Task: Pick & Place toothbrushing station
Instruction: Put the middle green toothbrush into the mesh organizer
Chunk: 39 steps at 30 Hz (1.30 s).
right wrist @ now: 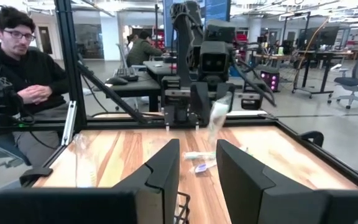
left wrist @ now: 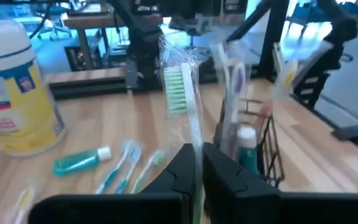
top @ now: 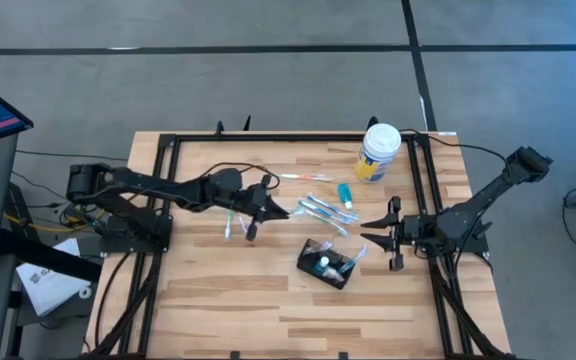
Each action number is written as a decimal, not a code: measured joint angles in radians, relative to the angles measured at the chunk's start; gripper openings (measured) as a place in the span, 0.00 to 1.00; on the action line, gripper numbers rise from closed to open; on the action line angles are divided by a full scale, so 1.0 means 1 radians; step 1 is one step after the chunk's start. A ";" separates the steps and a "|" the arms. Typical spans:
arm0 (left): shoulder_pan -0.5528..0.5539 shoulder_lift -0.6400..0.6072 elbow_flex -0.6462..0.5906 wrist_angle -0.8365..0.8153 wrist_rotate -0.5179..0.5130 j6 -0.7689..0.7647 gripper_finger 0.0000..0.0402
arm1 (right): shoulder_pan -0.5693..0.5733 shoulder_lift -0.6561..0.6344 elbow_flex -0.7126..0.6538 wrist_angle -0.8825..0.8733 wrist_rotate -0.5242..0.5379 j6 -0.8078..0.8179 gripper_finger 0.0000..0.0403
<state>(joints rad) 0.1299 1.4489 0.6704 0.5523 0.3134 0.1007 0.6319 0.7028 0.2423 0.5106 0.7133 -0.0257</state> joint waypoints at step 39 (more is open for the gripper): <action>-0.152 0.293 0.002 0.827 0.002 -0.163 0.02 | 0.000 -0.002 0.000 -0.002 -0.002 0.000 0.24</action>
<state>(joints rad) -0.0219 1.7415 0.6727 1.3789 0.3153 -0.0625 0.6319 0.7010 0.2424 0.5091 0.7116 -0.0257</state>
